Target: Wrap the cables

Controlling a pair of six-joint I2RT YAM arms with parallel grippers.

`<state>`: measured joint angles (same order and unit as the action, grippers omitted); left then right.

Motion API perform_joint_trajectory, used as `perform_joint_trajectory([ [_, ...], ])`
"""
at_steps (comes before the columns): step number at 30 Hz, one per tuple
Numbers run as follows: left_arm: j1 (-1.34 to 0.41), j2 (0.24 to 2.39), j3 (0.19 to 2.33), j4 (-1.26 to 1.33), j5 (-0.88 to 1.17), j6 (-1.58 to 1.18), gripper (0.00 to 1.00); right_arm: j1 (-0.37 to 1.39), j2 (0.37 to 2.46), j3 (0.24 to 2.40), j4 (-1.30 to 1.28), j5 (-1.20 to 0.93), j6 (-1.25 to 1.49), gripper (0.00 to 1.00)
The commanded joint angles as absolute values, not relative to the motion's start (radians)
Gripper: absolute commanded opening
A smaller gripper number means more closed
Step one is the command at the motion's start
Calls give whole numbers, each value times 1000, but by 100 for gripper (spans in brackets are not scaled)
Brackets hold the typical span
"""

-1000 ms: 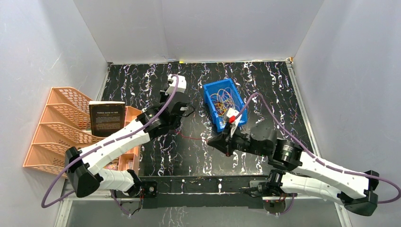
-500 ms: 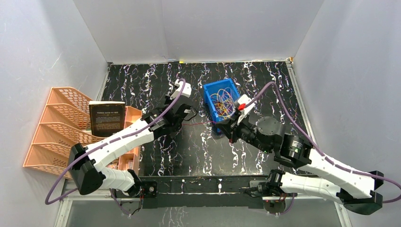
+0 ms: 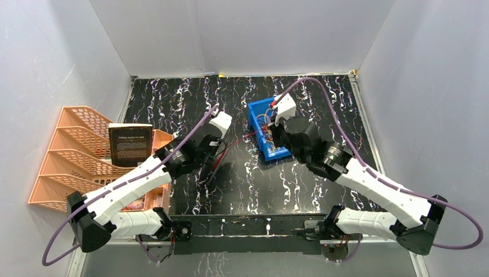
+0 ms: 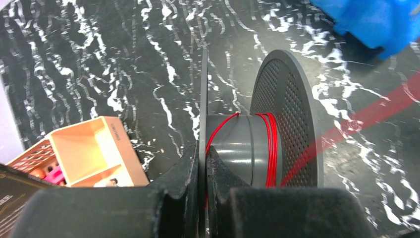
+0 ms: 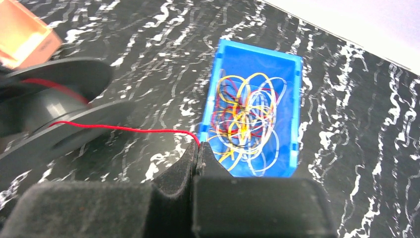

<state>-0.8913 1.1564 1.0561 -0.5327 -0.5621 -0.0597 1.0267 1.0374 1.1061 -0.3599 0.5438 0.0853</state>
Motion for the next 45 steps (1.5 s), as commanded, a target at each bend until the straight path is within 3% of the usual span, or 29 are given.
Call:
perform_joint_trajectory([
  [1,-886,1058,1078,-568,-397,-36,0,872,1086,1161,-310,452,79,0],
  [9,-887,924,1124,-589,-167,-93,0,742,1156,1080,-232,269,158,0],
  [17,-887,862,1228,-585,-92,-163,0,692,1159,908,-147,111,275,0],
  [36,-887,746,1098,-215,-281,-387,0,688,1030,493,296,-294,620,0],
  [45,-887,800,1047,-27,-365,-464,0,732,996,294,694,-309,908,0],
])
